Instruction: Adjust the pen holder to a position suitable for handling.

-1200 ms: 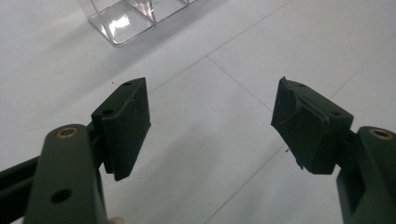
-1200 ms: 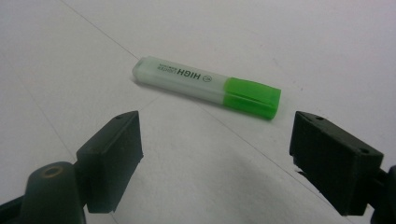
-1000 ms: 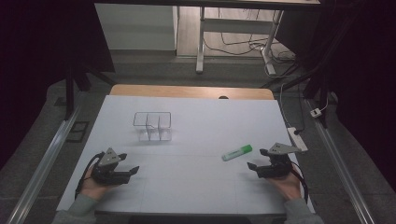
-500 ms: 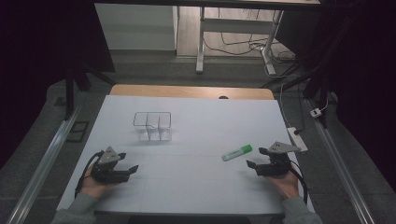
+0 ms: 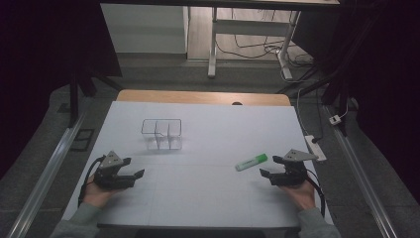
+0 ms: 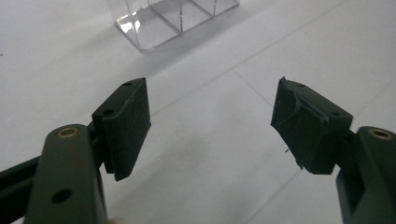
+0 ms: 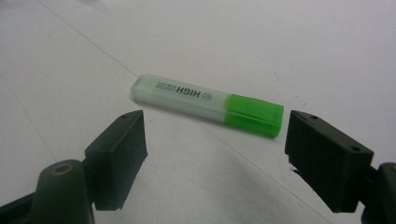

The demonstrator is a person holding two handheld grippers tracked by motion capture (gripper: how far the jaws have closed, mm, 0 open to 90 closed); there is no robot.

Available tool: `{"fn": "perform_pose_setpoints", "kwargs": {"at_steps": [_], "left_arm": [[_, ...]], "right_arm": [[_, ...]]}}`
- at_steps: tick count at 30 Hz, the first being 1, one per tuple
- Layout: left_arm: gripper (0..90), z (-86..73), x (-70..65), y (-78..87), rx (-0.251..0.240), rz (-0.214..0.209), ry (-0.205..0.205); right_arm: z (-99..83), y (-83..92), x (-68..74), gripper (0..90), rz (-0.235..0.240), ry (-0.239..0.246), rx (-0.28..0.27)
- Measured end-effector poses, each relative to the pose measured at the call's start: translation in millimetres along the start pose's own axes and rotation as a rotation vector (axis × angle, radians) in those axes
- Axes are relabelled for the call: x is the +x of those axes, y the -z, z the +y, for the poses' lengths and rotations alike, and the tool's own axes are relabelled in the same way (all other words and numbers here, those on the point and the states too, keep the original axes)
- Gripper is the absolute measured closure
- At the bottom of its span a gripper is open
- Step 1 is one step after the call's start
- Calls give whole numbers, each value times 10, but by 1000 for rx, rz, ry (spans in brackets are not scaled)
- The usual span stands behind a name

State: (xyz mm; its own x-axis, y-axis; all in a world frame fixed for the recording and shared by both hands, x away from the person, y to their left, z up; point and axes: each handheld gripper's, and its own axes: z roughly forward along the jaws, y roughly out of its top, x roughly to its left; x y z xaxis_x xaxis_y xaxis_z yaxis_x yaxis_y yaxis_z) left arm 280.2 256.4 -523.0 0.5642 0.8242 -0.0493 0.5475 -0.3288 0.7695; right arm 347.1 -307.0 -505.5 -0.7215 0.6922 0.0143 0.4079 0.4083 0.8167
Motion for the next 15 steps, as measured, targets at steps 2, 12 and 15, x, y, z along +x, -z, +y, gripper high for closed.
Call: {"fn": "perform_pose_setpoints", "kwargs": {"at_steps": [2, 12, 15], "left_arm": [[281, 37, 11, -19, 5, -1, -3], [299, 156, 89, -25, -7, 28, 17], [304, 204, 116, -36, -2, 55, 11]], "right_arm": [[0, 4, 2, 201, 3, 2, 2], [-15, 3, -5, 205, -4, -2, 4], [-19, 13, 0, 205, 1, -1, 1]]}}
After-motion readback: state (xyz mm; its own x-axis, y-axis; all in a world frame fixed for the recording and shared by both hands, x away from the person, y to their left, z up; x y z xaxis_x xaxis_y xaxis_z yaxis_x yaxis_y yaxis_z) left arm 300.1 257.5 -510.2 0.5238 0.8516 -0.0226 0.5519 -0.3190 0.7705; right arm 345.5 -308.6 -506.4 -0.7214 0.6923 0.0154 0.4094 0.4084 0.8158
